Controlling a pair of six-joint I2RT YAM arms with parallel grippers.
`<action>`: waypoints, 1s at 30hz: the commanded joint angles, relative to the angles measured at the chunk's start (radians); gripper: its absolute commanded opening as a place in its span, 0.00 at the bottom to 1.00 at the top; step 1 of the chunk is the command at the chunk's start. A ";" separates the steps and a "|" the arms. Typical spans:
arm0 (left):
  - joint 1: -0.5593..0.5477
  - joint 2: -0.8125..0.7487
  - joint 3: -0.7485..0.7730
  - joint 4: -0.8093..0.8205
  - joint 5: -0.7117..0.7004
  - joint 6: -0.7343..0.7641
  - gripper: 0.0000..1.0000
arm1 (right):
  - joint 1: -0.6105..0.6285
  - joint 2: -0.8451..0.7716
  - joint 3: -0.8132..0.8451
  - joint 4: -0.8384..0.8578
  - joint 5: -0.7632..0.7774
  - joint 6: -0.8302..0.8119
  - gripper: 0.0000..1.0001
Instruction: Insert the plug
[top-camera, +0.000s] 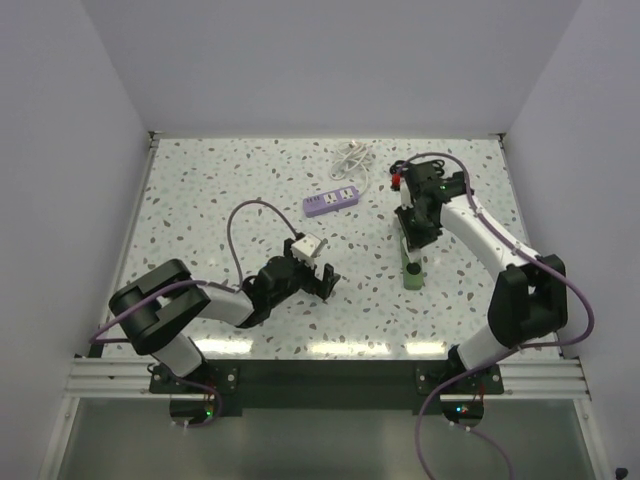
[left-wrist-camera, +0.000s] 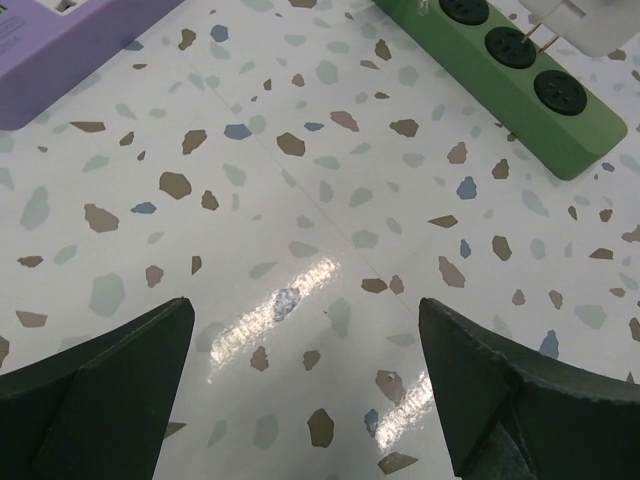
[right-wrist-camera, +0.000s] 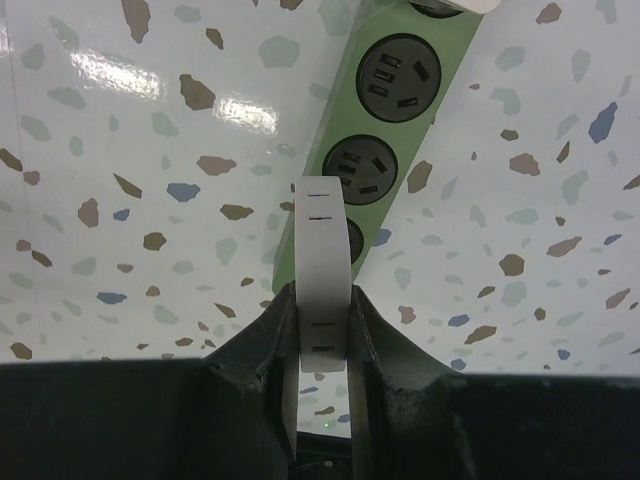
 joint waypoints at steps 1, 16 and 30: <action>0.014 -0.043 -0.021 -0.026 -0.059 -0.026 1.00 | -0.002 0.025 0.030 -0.018 0.024 0.045 0.00; 0.022 -0.069 -0.046 -0.023 -0.055 -0.028 1.00 | -0.057 0.085 0.052 0.029 0.050 0.066 0.00; 0.022 -0.030 -0.026 -0.023 -0.033 -0.036 1.00 | -0.069 0.102 0.068 0.036 -0.002 0.066 0.00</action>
